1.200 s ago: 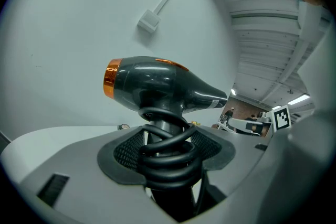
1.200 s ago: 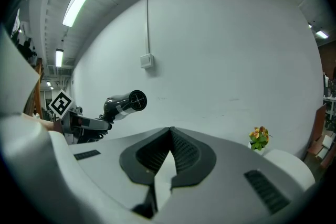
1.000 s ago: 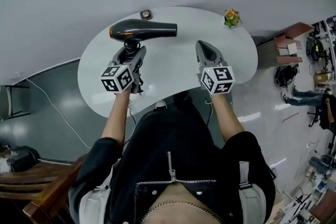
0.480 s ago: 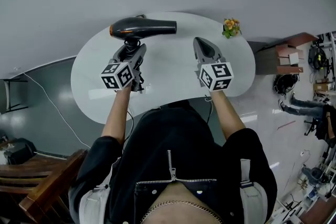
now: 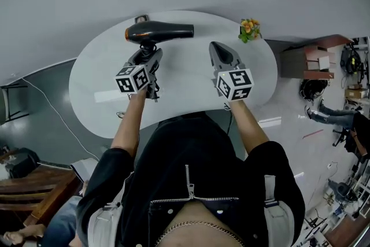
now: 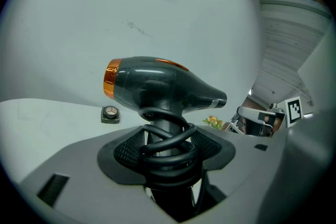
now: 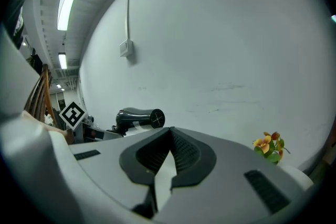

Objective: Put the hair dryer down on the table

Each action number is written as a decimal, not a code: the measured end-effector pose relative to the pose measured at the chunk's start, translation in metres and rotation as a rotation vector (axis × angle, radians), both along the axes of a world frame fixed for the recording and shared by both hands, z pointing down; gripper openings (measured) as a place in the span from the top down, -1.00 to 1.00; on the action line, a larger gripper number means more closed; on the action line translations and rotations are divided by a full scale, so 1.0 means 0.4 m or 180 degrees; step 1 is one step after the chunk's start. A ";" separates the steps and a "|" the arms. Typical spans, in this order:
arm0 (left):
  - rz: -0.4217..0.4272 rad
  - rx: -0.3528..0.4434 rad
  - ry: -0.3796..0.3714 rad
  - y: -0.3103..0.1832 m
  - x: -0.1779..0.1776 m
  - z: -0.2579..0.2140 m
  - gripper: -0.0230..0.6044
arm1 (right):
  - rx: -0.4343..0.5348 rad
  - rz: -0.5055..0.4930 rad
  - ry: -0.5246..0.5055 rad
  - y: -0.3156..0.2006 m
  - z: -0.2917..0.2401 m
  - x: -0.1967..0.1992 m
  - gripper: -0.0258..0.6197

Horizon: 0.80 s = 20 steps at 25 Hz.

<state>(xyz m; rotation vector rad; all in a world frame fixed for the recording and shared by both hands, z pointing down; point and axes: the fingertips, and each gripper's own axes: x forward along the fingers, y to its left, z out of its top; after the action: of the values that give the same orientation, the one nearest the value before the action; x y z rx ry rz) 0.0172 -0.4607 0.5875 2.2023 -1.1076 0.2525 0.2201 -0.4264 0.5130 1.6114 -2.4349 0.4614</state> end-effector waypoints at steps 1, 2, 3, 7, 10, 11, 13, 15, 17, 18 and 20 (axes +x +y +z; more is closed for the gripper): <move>0.0002 -0.0027 0.0000 -0.006 0.015 0.012 0.03 | -0.0023 0.0000 -0.0010 -0.001 0.009 0.009 0.90; 0.0003 -0.0054 0.0000 -0.013 0.030 0.023 0.03 | -0.0045 -0.0002 -0.0025 -0.002 0.017 0.017 0.90; 0.0006 -0.0084 -0.0004 -0.020 0.043 0.036 0.03 | -0.0065 -0.0005 -0.0041 -0.002 0.025 0.024 0.90; 0.0021 -0.0219 -0.0057 -0.056 0.094 0.093 0.03 | -0.0134 -0.0021 -0.0075 -0.005 0.054 0.049 0.90; 0.0011 -0.0351 -0.0091 -0.080 0.128 0.144 0.03 | -0.0172 -0.0023 -0.0094 -0.004 0.070 0.066 0.90; 0.0006 -0.0402 -0.0111 -0.084 0.137 0.164 0.03 | -0.0186 -0.0026 -0.0102 -0.003 0.075 0.071 0.90; -0.0003 -0.0501 -0.0160 -0.091 0.154 0.204 0.03 | -0.0219 -0.0037 -0.0115 -0.003 0.085 0.079 0.90; -0.0011 -0.0603 -0.0221 -0.096 0.170 0.245 0.03 | -0.0251 -0.0053 -0.0125 -0.005 0.095 0.088 0.90; -0.0024 -0.0705 -0.0278 -0.097 0.183 0.283 0.03 | -0.0281 -0.0072 -0.0134 -0.008 0.103 0.095 0.90; -0.0032 -0.0755 -0.0303 -0.098 0.189 0.300 0.03 | -0.0294 -0.0083 -0.0137 -0.010 0.107 0.098 0.90; -0.0049 -0.0844 -0.0350 -0.099 0.197 0.328 0.03 | -0.0311 -0.0102 -0.0138 -0.016 0.112 0.103 0.90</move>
<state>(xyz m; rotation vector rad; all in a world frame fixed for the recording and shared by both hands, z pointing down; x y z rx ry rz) 0.0961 -0.5004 0.7186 1.9634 -1.0817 0.4900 0.2612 -0.4327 0.5578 1.5363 -2.4247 0.6063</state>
